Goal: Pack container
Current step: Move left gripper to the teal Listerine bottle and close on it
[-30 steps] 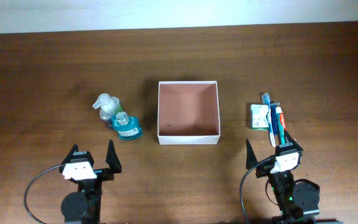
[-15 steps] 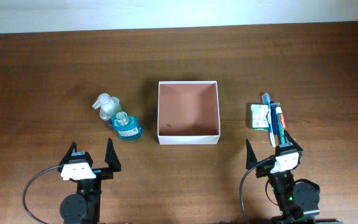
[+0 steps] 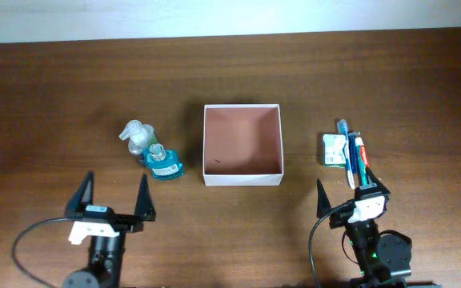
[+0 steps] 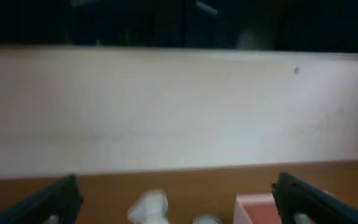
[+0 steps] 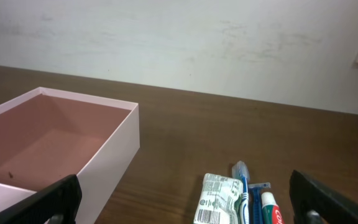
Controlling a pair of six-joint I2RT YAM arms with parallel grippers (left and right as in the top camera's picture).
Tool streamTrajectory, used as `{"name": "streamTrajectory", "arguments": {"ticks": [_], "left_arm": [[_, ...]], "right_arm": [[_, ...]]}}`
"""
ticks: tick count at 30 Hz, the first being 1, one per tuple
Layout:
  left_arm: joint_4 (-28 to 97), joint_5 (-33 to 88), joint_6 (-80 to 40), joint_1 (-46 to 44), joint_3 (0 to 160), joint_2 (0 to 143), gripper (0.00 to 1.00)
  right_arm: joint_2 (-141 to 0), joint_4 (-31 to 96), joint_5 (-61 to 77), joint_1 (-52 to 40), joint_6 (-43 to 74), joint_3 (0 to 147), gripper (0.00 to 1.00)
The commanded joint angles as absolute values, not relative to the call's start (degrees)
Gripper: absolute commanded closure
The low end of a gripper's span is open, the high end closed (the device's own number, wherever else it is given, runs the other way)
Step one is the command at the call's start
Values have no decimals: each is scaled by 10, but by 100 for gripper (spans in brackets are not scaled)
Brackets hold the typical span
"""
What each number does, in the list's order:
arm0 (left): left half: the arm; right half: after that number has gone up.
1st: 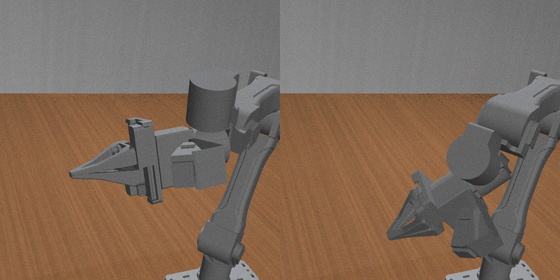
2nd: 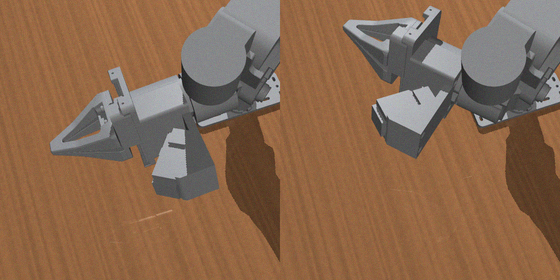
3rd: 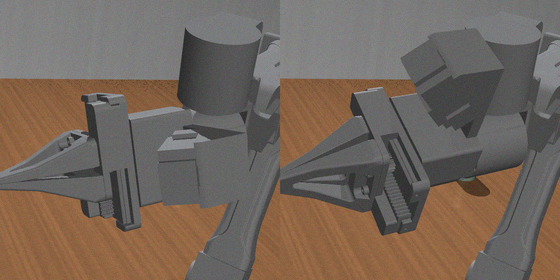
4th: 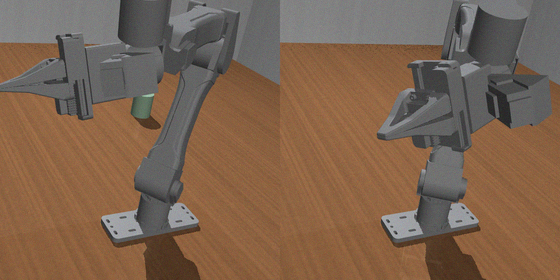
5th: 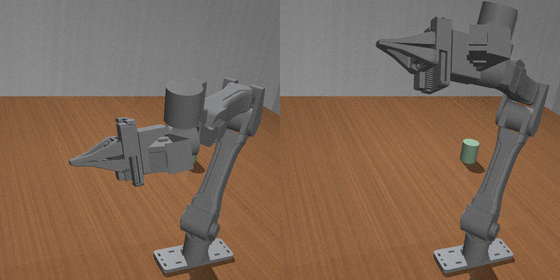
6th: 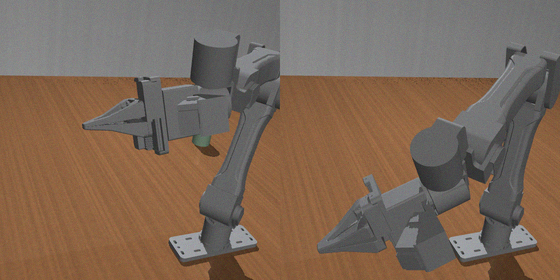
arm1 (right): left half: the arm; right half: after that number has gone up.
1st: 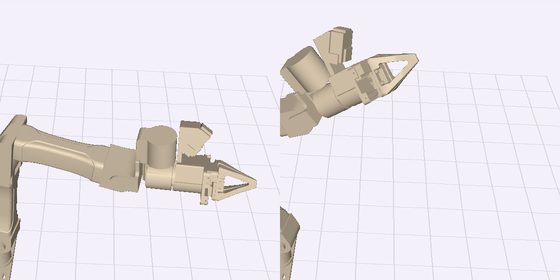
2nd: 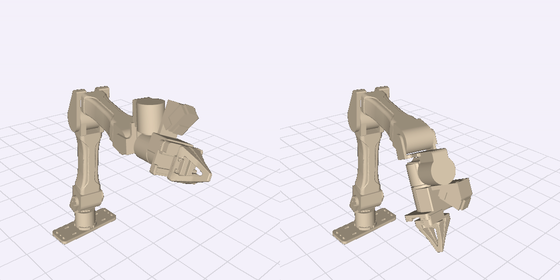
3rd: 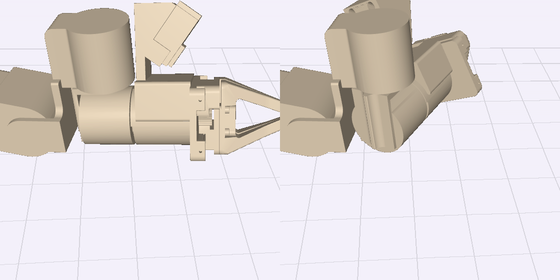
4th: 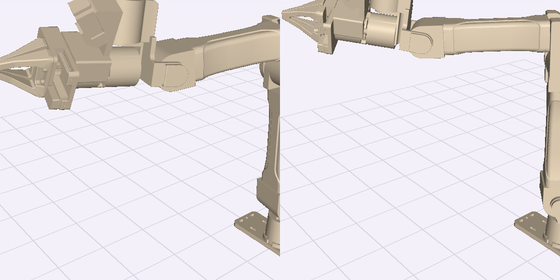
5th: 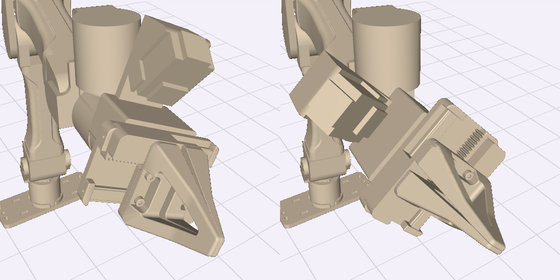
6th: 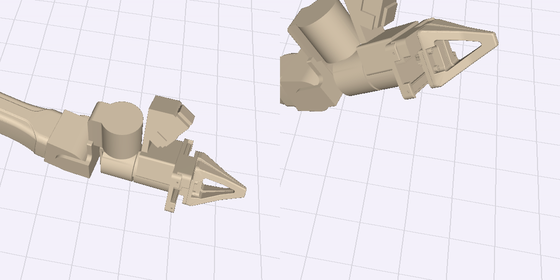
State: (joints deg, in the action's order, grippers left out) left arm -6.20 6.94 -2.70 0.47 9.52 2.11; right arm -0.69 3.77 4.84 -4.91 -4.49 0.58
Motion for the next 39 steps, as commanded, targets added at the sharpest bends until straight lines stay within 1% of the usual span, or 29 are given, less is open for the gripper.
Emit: {"name": "streamTrajectory", "arguments": {"ticks": [1,3,9,10,11,13,16,18,24,32,33,36,39], "left_arm": [[-1,84,23,8,229,80,1],[36,87,23,8,282,132,1],[146,214,42,8,472,379,1],[175,234,42,8,504,419,1],[232,261,42,8,562,486,1],[281,285,42,8,614,548,1],[319,345,36,8,656,613,1],[323,399,33,8,659,643,1],[325,443,33,8,659,701,0],[341,438,32,9,660,719,0],[342,421,1,9,660,716,1],[374,286,-96,7,669,705,1],[420,159,-140,-9,674,691,1]], "right_arm": [[-2,41,49,-44,-43,3,2],[-2,41,49,-44,-43,3,2],[-2,41,49,-44,-43,3,2],[-2,41,49,-44,-43,3,2],[-2,41,49,-44,-43,3,2],[-2,41,49,-44,-43,3,2],[-2,41,49,-44,-43,3,2],[-2,41,49,-44,-43,3,2],[-2,41,49,-44,-43,3,2],[-2,41,49,-44,-43,3,2],[-2,41,49,-44,-43,3,2],[-2,41,49,-44,-43,3,2],[-2,41,49,-44,-43,3,2]]}}
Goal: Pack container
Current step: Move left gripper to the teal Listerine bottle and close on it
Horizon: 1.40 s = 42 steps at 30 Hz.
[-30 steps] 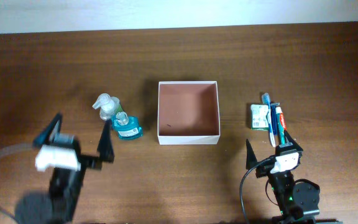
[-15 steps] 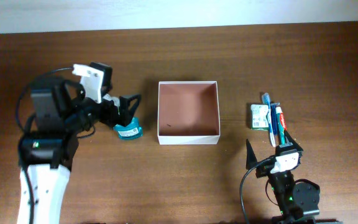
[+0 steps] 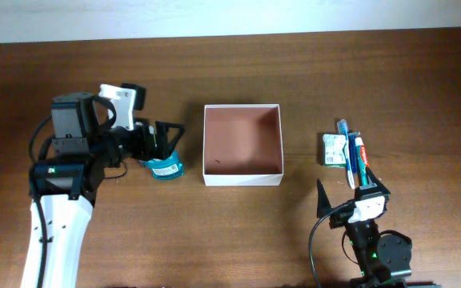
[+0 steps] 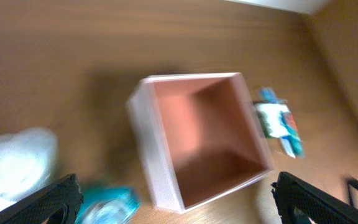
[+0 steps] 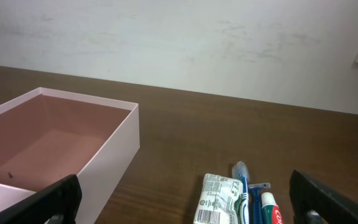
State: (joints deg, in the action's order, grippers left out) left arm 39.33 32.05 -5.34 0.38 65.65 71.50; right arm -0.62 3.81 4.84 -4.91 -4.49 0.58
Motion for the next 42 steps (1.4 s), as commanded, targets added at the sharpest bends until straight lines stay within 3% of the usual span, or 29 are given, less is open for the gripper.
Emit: {"name": "streamTrajectory", "arguments": {"ticks": [1,6,20,27,28,31,42], "left_arm": [[435,121,-143,-19,674,687,1],[472,-31,-163,-79,674,674,1],[472,-51,-199,-109,674,726,2],[472,-3,-199,-116,674,772,11],[472,-3,-199,-119,673,779,19],[472,-4,-199,-130,673,793,26],[472,-38,-197,-143,673,806,28]], "right_arm": [[-2,41,49,-44,-43,3,2],[-2,41,49,-44,-43,3,1],[-2,41,49,-44,-43,3,1],[-2,41,49,-44,-43,3,2],[-2,41,49,-44,-43,3,2],[-2,41,49,-44,-43,3,2],[-2,41,49,-44,-43,3,2]]}}
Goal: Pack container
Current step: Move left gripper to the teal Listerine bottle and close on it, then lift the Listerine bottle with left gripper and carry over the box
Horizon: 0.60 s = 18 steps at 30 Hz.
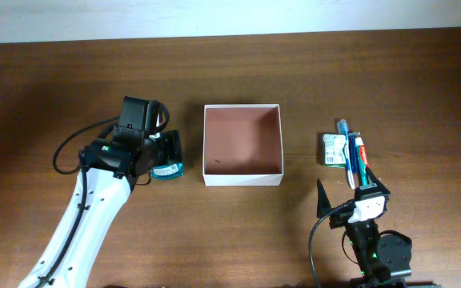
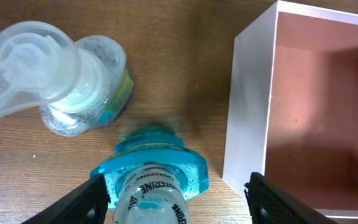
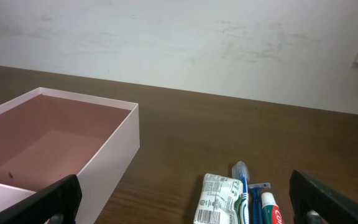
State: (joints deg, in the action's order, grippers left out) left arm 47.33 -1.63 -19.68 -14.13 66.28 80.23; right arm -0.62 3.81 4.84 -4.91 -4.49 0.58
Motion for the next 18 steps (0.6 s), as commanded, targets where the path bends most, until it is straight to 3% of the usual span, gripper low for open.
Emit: {"name": "streamTrajectory", "arguments": {"ticks": [1,7,18], "left_arm": [[472,-43,-197,-143,673,806,29],[472,-46,-197,-143,673,807,47],[472,-74,-197,-143,673,818,47]], "right_arm": [[-2,41,49,-44,-43,3,2],[-2,41,49,-44,-43,3,2],[-2,41,49,-44,-43,3,2]]}}
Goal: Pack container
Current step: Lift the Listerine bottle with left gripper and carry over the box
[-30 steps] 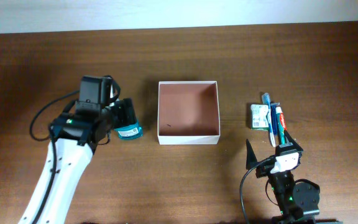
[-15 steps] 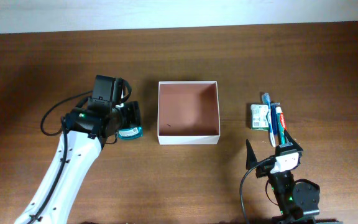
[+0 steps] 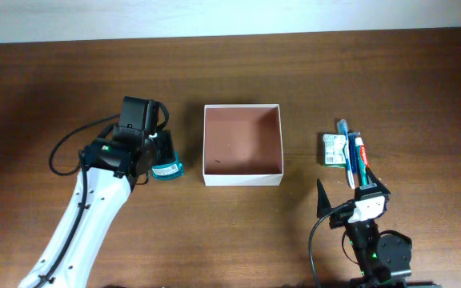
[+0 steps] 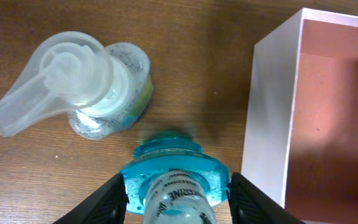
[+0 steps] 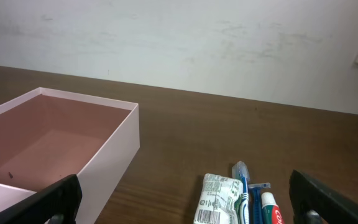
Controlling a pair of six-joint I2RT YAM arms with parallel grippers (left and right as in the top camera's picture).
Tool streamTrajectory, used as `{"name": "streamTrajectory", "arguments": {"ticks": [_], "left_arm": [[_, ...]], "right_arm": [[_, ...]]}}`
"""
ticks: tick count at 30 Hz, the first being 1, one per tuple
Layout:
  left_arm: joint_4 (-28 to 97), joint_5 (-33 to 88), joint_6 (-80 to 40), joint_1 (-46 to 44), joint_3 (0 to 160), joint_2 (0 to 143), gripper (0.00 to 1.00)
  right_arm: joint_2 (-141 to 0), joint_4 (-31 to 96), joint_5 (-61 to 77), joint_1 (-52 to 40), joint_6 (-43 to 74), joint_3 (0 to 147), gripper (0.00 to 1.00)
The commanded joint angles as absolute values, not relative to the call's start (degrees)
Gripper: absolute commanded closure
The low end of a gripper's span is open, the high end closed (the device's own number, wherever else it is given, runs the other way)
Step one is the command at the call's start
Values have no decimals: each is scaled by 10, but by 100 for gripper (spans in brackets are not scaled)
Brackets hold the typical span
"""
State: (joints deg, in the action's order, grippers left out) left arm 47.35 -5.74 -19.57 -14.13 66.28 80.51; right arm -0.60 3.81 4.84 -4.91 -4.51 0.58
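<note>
A blue bottle [image 4: 176, 186] stands on the table just left of the open pink box [image 4: 266, 124], with a clear pump bottle [image 4: 86, 93] behind it. My left gripper [image 4: 176, 200] has come down over the blue bottle [image 3: 167, 168], and its fingers press on both sides of the bottle. The box [image 3: 242, 181] holds nothing. To its right lie a white packet [image 3: 334, 149], a toothbrush [image 3: 345, 148] and a toothpaste tube [image 3: 359, 152]. My right gripper [image 3: 350, 192] rests open at the near edge, short of those items.
In the right wrist view the packet [image 5: 219, 196] and toothbrush [image 5: 241, 177] lie between the wide-open fingers, with the box wall [image 5: 114, 155] to the left. A pale wall borders the table's far edge.
My left gripper's fingers have drawn in from either side until they touch the blue bottle. The right arm and all the objects stay where they were.
Both arms first rested at the near edge with grippers open. The left arm then stood raised over the two bottles. Later it was low over the blue bottle with its fingers apart, and now they grip the bottle. The right arm has stayed still.
</note>
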Motion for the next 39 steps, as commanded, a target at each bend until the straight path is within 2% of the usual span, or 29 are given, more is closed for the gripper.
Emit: {"name": "streamTrajectory", "arguments": {"ticks": [1,7,13,20,24,37,39], "left_arm": [[472,-74,-197,-143,673,821,47],[472,-74,-197,-143,673,840,47],[471,-74,-197,-142,673,841,62],[470,-74,-197,-143,674,840,64],[470,-73,-197,-143,679,837,71],[470,-73,-197,-143,695,772,74],[470,-73,-197,-143,703,764,77]], "right_arm": [[-2,41,49,-44,-43,3,2],[-2,41,49,-44,-43,3,2],[-2,41,49,-44,-43,3,2],[-2,41,49,-44,-43,3,1],[-2,41,49,-44,-43,3,2],[-2,41,49,-44,-43,3,2],[-2,41,49,-44,-43,3,2]]}}
